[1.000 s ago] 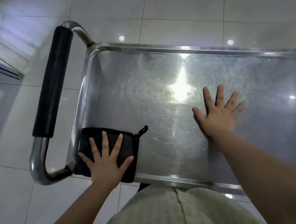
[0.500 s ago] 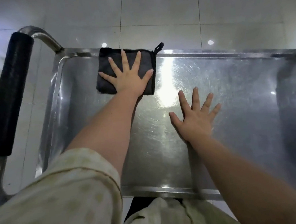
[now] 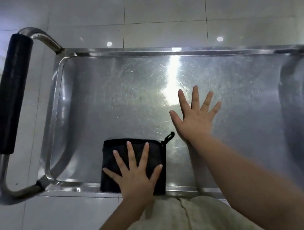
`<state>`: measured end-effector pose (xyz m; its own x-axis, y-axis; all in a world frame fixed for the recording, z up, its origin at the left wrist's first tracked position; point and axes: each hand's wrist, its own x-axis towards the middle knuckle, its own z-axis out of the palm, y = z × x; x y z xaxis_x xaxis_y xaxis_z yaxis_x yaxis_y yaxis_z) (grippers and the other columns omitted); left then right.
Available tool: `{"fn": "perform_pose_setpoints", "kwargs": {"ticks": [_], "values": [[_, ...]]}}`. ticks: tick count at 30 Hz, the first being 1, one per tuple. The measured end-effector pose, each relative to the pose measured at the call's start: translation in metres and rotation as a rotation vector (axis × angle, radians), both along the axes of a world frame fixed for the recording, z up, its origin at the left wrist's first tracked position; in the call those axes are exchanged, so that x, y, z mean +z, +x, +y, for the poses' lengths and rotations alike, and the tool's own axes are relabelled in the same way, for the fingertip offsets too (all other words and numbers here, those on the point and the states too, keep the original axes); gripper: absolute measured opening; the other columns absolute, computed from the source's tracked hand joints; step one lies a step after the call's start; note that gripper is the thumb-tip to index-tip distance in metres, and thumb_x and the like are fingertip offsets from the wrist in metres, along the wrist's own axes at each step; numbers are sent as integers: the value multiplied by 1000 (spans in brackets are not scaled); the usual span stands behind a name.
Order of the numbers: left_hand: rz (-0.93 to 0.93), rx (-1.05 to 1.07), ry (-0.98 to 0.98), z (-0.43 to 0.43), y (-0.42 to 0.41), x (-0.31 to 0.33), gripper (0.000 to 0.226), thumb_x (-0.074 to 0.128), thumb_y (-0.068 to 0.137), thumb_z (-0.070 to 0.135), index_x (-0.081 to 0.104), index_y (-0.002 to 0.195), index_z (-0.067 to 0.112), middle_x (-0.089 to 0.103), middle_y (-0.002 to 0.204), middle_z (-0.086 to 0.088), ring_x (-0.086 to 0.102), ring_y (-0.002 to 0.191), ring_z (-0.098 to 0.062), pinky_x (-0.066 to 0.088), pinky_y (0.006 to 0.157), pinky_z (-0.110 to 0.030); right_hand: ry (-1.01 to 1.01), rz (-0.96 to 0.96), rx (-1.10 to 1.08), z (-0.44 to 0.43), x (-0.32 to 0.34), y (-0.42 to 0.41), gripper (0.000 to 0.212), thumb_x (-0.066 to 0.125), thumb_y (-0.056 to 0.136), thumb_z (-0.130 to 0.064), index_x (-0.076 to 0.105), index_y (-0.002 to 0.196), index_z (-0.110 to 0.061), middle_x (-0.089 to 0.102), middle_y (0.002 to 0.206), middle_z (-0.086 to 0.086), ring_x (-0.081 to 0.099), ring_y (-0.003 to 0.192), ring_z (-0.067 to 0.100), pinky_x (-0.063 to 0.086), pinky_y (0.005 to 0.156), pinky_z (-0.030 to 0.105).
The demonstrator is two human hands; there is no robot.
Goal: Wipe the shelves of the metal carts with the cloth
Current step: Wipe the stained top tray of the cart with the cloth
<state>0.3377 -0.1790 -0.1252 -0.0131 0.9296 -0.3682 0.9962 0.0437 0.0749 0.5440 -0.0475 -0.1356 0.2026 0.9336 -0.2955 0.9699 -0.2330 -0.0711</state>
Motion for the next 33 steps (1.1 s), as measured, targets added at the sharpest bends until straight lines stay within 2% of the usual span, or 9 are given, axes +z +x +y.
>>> {"fn": "perform_pose_setpoints", "kwargs": {"ticks": [3, 5, 8, 14, 19, 23, 25, 30, 33], "values": [[-9, 34, 17, 67, 21, -2, 74, 2, 82, 84, -18, 147, 53, -28, 160, 1, -28, 143, -41, -7, 102, -80, -13, 12, 16, -1, 2, 1, 67, 8, 94, -71, -18, 150, -46, -26, 161, 1, -27, 142, 44, -18, 108, 69], [-27, 48, 48, 127, 41, -2, 74, 2, 82, 84, -20, 145, 54, -28, 160, 2, -27, 143, -41, -11, 101, -79, -2, 62, 57, -1, 5, 7, 61, 16, 99, -60, -7, 153, -43, -17, 163, -2, -23, 145, 39, -19, 110, 64], [-26, 68, 53, 210, 75, -1, 75, 4, 81, 85, -15, 146, 54, -22, 162, 1, -23, 144, -43, -12, 99, -80, 29, 106, 83, -18, 9, 41, 56, 23, 101, -45, 13, 155, -35, 6, 165, -3, -5, 151, 28, -4, 117, 60], [-26, 64, 7, 276, 131, 1, 78, 3, 80, 86, -10, 149, 52, -19, 162, -1, -20, 144, -46, -12, 95, -82, -31, 10, -9, -55, 4, 83, 63, 4, 94, -65, -16, 150, -43, -22, 158, -7, -24, 145, 38, -12, 115, 62], [-32, -68, 27, 216, 124, -1, 77, -2, 80, 85, -14, 148, 52, -21, 162, 0, -20, 144, -45, -10, 99, -80, 31, 76, -6, -53, 4, 81, 63, 14, 99, -57, -4, 155, -37, -16, 162, -5, -22, 146, 36, -15, 115, 60], [-52, -58, 1, 98, 118, 2, 75, 0, 83, 81, -18, 149, 48, -24, 161, -2, -22, 143, -46, -4, 101, -80, 173, 360, -119, -52, 13, 85, 58, 27, 101, -42, 23, 155, -22, 16, 163, -1, -7, 150, 32, -14, 117, 55], [-54, -66, -52, 34, 126, 8, 76, 4, 85, 79, -16, 150, 46, -23, 161, -4, -23, 143, -47, -4, 100, -81, 207, 455, -149, -53, 15, 87, 54, 34, 101, -36, 30, 153, -20, 22, 162, 0, -5, 151, 30, -15, 117, 53], [-96, -114, -170, -25, 136, 14, 74, 12, 89, 77, -30, 143, 48, -46, 149, 1, -48, 130, -39, -27, 94, -74, 238, 655, -162, -60, 23, 96, 50, 51, 99, -27, 40, 148, -24, 27, 159, -1, -6, 151, 25, -17, 118, 48], [-220, -174, -190, -17, 112, 18, 77, 27, 91, 72, -28, 142, 54, -49, 145, 14, -55, 125, -26, -42, 85, -60, 279, 738, -88, -76, 36, 95, 43, 59, 96, -18, 53, 139, -18, 40, 152, 7, 11, 150, 30, 4, 121, 54]]}}
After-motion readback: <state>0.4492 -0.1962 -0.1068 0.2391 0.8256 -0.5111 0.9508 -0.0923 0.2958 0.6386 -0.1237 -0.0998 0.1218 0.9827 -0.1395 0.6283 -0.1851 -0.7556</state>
